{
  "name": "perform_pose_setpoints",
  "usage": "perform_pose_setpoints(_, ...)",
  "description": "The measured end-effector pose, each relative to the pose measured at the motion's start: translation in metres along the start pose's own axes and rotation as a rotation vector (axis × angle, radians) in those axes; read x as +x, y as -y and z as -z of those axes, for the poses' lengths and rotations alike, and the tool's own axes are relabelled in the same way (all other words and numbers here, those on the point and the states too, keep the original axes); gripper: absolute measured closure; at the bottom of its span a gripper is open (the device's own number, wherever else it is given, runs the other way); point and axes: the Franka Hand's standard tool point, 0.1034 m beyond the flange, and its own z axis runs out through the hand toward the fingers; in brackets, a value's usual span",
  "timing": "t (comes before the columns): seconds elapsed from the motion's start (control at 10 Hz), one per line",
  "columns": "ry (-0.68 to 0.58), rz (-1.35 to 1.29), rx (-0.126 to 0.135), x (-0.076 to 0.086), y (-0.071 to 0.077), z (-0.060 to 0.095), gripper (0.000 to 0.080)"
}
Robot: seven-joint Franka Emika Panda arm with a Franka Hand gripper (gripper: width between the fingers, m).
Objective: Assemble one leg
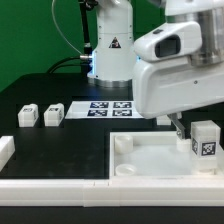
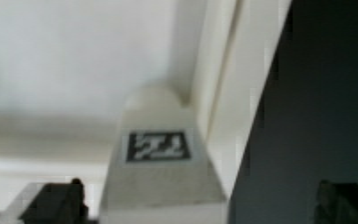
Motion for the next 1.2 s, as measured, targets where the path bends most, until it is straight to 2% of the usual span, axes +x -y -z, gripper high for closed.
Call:
perform_pose_setpoints(0.1,0.022,0.003,0.008,0.007,-0.003,-0.001,0.015)
perform_pose_setpoints(0.2,-0.025,0.01,-0.002,0.011,-0.01,-0.005,0.015)
perform_pose_setpoints(0.4,-0.058,0.024,-0.013,0.006,-0.02,-0.01,0.015)
perform_pose_setpoints(0.6,-0.07,0.001,-0.014,0.006,-0.02,-0.008,0.015)
perform_pose_setpoints(0.7,-0.07,0.001,-0.013,0.006,-0.02,-0.009,0.0244)
perform_pose_setpoints(0.8,-0.07,-0.042,-0.011,0.006,-0.019,-0.009,0.0392)
perform_pose_setpoints(0.9,-0.07,-0.176,-0.002,0.006,-0.018,-0.009,0.0392)
perform_pose_setpoints(1.0,-0.07,-0.251,0.002,0.006,-0.018,-0.009,0.0506)
perform_pose_setpoints(1.2,-0.072,-0.479,0.015,0.007,-0.017,-0.009,0.0506)
